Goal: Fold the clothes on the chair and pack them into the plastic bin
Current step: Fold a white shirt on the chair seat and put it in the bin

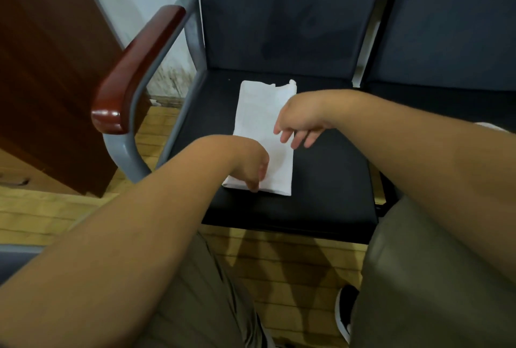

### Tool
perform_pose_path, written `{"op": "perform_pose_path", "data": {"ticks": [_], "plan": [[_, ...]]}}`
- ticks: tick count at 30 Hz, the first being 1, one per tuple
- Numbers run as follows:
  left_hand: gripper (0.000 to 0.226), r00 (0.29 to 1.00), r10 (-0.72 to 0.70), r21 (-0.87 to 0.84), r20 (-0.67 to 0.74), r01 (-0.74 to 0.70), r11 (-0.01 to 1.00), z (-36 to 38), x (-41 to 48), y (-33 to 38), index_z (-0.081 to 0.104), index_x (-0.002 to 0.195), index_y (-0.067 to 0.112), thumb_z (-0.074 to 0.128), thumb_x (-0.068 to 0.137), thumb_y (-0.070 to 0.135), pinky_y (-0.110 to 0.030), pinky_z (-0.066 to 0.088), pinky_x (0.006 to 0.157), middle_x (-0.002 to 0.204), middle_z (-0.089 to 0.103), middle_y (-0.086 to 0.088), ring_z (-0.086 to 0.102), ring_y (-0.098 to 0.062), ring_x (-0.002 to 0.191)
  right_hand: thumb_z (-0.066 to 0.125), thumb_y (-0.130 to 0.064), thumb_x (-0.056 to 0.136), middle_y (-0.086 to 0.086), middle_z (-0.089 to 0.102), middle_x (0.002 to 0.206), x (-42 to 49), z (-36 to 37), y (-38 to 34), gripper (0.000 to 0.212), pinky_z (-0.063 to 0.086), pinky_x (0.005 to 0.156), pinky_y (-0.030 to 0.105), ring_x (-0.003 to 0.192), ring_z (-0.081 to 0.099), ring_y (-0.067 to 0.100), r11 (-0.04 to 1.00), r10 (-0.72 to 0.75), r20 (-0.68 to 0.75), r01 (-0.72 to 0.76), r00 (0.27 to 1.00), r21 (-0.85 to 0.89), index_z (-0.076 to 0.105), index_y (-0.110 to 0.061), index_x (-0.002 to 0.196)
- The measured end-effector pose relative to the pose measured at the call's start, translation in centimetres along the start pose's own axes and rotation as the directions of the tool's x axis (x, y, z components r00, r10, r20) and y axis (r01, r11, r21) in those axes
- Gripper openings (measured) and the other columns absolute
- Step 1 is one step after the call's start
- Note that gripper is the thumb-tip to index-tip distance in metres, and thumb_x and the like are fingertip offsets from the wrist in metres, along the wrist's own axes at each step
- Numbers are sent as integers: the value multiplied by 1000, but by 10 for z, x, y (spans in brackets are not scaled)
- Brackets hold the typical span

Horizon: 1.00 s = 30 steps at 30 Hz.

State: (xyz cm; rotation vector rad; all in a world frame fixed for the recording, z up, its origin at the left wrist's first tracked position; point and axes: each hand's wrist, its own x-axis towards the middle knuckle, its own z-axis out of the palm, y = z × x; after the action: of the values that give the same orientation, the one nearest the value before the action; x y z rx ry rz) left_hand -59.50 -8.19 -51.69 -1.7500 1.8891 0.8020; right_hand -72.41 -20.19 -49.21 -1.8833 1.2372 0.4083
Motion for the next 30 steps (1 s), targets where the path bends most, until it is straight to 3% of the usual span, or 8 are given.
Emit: {"op": "perform_pose_path", "data": {"ticks": [3,9,13,16,19,21,25,30], "plan": [[46,997,-73,46,-26,74,996,13,1,5,66,132,19,80,91,34,-38,52,93,125,65,-2,61,-27,113,51,-28,109,0,77,114,-17,16,15,31,66,85,40,91,80,17,999,40,34,-41,999,21,63,-17,136],[32,977,-69,136,-200,98,986,30,0,5,64,119,22,72,90,33,-44,57,92,115,63,-2,63,-27,101,49,-21,108,-3,75,114,-35,41,42,32,65,83,36,91,77,16,999,21,22,-20,1000,-47,61,-16,137],[24,970,-104,-95,-220,85,992,20,2,-6,74,107,17,71,90,34,-39,57,83,106,71,-3,66,-26,98,57,-23,104,-5,69,123,-45,40,49,36,63,91,37,98,74,12,982,-113,6,112,994,-152,62,-21,139],[12,956,-112,-226,-273,50,973,2,-1,-16,72,97,31,74,87,36,-32,50,72,97,68,7,63,-14,90,76,-49,90,-6,57,141,-41,44,54,67,53,104,39,119,61,17,925,-234,-55,205,971,-320,51,-31,150],[9,940,-124,-326,-319,14,945,-13,1,-24,72,95,34,71,87,36,-34,55,78,97,69,8,65,-13,92,81,-62,81,-3,44,145,-32,54,50,93,50,103,41,126,51,23,884,-345,-119,279,931,-374,39,-29,157],[9,933,-128,-371,-335,-6,929,-21,2,-26,72,96,34,70,87,35,-34,56,81,98,70,9,65,-13,93,79,-58,84,-2,48,135,-24,61,46,77,52,95,43,120,52,23,860,-415,-212,305,885,-408,48,-29,149],[15,933,-116,-336,-340,-5,942,-28,6,-23,70,105,30,69,92,38,-34,55,84,102,68,8,63,-12,94,66,-38,100,-4,62,101,-17,56,36,17,45,66,31,92,64,21,899,-411,-345,312,844,-306,69,-28,114],[47,941,-97,-203,-323,31,979,-21,10,-16,57,113,23,82,78,41,-44,59,81,99,65,2,65,-21,89,59,-21,101,5,71,99,-13,45,27,17,38,60,24,90,67,22,927,-351,-342,271,872,-259,76,-19,105]]}}
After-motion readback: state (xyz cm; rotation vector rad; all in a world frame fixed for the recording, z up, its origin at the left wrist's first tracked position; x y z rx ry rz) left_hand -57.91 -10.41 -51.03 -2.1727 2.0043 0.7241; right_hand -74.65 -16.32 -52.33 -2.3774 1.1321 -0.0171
